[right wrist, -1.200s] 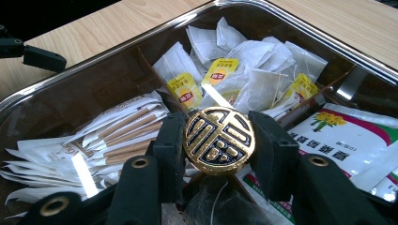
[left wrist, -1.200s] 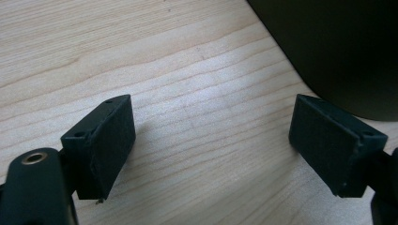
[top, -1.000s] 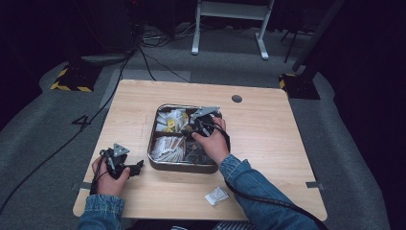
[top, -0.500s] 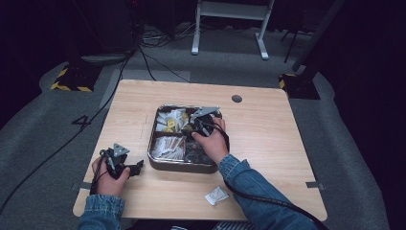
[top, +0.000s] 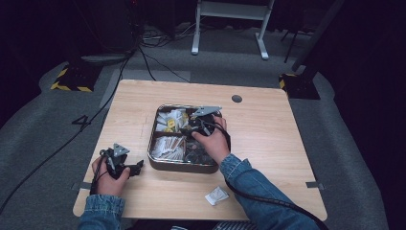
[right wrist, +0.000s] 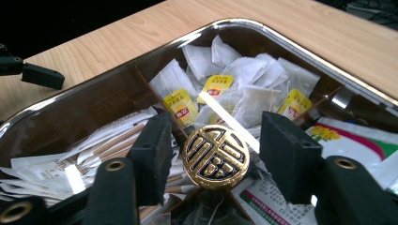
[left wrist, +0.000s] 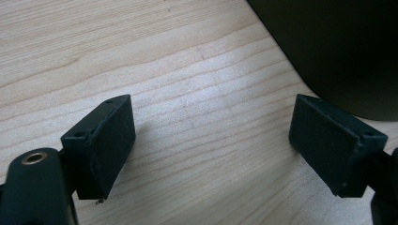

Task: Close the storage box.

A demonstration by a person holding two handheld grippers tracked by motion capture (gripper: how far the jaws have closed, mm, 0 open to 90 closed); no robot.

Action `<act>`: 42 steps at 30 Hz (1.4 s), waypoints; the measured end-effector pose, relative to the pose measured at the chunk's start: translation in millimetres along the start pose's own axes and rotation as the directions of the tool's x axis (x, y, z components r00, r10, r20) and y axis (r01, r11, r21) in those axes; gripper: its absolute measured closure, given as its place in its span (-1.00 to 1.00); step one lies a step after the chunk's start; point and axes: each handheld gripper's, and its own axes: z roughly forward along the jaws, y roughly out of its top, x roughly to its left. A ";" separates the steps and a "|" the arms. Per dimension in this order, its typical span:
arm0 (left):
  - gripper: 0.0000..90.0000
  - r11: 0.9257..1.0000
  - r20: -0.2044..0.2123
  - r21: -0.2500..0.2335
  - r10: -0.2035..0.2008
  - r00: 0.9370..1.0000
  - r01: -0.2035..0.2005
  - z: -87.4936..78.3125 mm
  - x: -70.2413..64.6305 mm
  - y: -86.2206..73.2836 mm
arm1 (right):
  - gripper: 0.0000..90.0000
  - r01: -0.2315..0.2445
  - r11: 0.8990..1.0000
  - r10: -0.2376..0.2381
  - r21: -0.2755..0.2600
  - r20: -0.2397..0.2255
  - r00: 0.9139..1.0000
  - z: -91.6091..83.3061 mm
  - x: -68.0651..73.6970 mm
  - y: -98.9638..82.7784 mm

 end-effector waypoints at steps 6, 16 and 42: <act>-0.66 1.000 0.000 0.000 0.000 1.000 0.000 0.0 0.0 0.0 | -0.14 -0.012 1.000 0.012 -0.016 -0.007 1.000 -11.2 -4.5 4.1; -0.66 1.000 0.002 0.000 0.001 1.000 -0.001 0.0 0.2 0.1 | -0.18 0.001 0.999 -0.001 -0.052 0.001 1.000 -45.4 -12.1 10.6; -0.66 1.000 0.002 0.000 0.001 1.000 -0.001 0.0 0.2 0.0 | -0.23 -0.062 0.993 0.070 -0.100 0.077 0.995 -141.2 -57.1 -24.1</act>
